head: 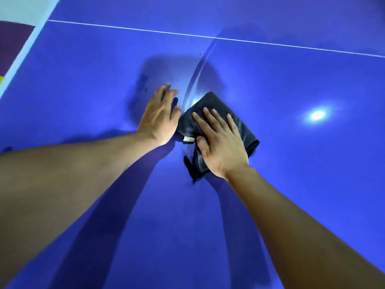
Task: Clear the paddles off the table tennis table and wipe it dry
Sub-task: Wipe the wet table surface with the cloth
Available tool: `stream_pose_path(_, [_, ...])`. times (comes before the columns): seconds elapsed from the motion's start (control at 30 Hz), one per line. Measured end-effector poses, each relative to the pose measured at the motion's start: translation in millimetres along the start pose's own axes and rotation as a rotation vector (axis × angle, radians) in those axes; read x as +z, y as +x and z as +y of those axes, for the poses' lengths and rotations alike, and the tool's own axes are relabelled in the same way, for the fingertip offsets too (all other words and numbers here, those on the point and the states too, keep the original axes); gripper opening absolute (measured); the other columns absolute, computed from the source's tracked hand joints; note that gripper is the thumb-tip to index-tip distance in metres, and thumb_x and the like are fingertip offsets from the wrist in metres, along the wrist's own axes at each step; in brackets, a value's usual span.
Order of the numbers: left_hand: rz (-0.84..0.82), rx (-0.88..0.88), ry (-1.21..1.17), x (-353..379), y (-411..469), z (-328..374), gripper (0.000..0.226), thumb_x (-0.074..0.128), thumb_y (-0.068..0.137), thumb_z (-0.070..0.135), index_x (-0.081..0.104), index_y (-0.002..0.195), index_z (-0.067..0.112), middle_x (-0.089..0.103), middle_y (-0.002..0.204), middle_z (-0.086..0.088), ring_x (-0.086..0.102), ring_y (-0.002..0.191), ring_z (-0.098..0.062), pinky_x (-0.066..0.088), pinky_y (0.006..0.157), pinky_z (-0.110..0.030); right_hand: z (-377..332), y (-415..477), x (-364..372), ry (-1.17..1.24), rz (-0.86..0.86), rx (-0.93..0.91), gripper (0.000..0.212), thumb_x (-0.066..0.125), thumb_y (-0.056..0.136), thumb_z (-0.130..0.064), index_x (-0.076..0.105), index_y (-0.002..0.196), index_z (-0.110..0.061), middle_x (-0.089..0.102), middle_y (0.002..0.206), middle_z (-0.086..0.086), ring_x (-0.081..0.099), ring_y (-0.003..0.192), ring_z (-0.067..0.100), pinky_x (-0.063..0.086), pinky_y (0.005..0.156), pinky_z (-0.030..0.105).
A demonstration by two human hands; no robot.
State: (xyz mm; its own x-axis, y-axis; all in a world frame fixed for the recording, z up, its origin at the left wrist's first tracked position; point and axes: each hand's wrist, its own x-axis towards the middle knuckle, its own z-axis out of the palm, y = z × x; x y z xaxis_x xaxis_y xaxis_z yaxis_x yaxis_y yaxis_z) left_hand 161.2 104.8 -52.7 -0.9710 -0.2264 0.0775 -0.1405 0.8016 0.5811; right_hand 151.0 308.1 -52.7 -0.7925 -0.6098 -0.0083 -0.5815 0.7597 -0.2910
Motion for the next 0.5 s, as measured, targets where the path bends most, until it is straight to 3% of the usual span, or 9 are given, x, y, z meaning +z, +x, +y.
stream_pose_path(0.2, [0.011,0.186,0.131,-22,-161,-1,0.044,0.036,0.103,0.027,0.057,0.136,0.005,0.038,0.159,-0.014,0.038,0.145,-0.033,0.027,0.121,-0.041,-32,-83,11,0.003,-0.016,-0.025,0.061,0.022,0.103,-0.041,0.020,0.163,-0.034,0.014,0.171,-0.006,0.002,0.158,0.010,-0.006,0.128,0.040])
stream_pose_path(0.37, [0.023,0.043,0.241,-35,-336,-3,0.052,0.038,0.101,0.031,0.052,0.144,0.005,0.032,0.163,-0.011,0.035,0.148,-0.033,0.031,0.118,-0.050,-62,-161,18,0.016,-0.041,-0.021,0.063,0.017,0.101,-0.044,0.017,0.163,-0.035,0.012,0.171,-0.007,0.000,0.158,0.009,-0.008,0.127,0.040])
stream_pose_path(0.5, [-0.056,-0.060,0.241,-44,-442,-6,0.063,0.036,0.100,0.044,0.039,0.155,0.013,0.024,0.167,-0.005,0.028,0.152,-0.030,0.019,0.124,-0.042,-90,-227,26,0.034,-0.027,0.040,0.063,0.020,0.101,-0.043,0.019,0.163,-0.034,0.014,0.171,-0.006,0.002,0.158,0.010,-0.005,0.128,0.042])
